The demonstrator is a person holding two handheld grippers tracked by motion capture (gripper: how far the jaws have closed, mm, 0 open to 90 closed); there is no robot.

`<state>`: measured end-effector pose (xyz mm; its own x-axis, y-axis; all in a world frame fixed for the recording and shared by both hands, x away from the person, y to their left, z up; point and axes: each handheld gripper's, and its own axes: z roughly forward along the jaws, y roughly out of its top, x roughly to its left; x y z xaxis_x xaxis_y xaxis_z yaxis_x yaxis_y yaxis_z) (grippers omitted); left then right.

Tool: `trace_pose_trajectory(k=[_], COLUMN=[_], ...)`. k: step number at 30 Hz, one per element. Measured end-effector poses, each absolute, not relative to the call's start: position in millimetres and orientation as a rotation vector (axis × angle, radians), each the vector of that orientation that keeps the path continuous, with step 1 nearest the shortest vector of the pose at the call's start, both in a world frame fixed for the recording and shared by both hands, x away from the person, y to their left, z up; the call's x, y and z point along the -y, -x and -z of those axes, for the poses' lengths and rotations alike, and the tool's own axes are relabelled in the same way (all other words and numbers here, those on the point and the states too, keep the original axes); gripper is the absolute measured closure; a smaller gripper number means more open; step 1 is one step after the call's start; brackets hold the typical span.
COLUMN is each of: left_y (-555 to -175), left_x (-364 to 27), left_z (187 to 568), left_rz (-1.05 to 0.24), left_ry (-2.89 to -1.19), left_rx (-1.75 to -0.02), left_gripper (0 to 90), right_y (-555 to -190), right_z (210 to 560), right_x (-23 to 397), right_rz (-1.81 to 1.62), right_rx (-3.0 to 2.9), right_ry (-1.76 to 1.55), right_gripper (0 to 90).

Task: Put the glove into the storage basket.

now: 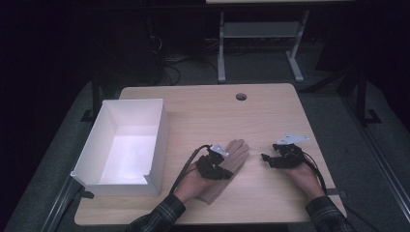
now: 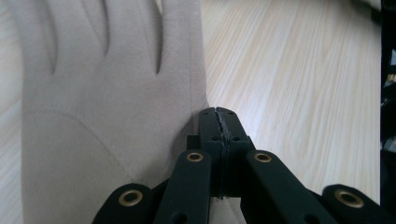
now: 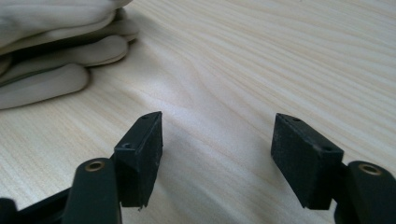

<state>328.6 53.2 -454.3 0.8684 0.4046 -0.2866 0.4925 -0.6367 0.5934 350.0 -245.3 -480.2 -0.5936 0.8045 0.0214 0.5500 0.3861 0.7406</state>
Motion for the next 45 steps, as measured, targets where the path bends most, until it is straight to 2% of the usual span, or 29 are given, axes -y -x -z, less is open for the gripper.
trace_pose_trajectory(k=[13, 17, 25, 34, 45], left_y=[-320.6, -318.3, -320.1, -331.2, -335.7], left_x=[-80.6, -77.7, -87.6, -97.0, -90.8], left_z=[449.5, 442.6, 427.9, 435.3, 449.6], left_rz=[0.101, 0.055, -0.024, -0.143, -0.129], left_ry=[-2.379, -2.378, -2.352, -2.371, -2.387], left_rx=[-0.647, -0.618, -0.620, -0.650, -0.656], left_gripper=[89.2, 78.8, 48.8, 16.3, 13.6], right_y=[-351.3, -351.3, -351.3, -351.3, -351.5], right_z=[481.6, 481.6, 481.6, 481.5, 481.6], right_x=[248.5, 248.4, 248.3, 248.2, 248.3], right_rz=[-1.047, -1.047, -1.047, -1.045, -1.044], right_rx=[-2.306, -2.308, -2.311, -2.313, -2.315], right_ry=[-1.204, -1.204, -1.203, -1.202, -1.197], right_gripper=[29.6, 29.4, 28.9, 28.5, 28.1])
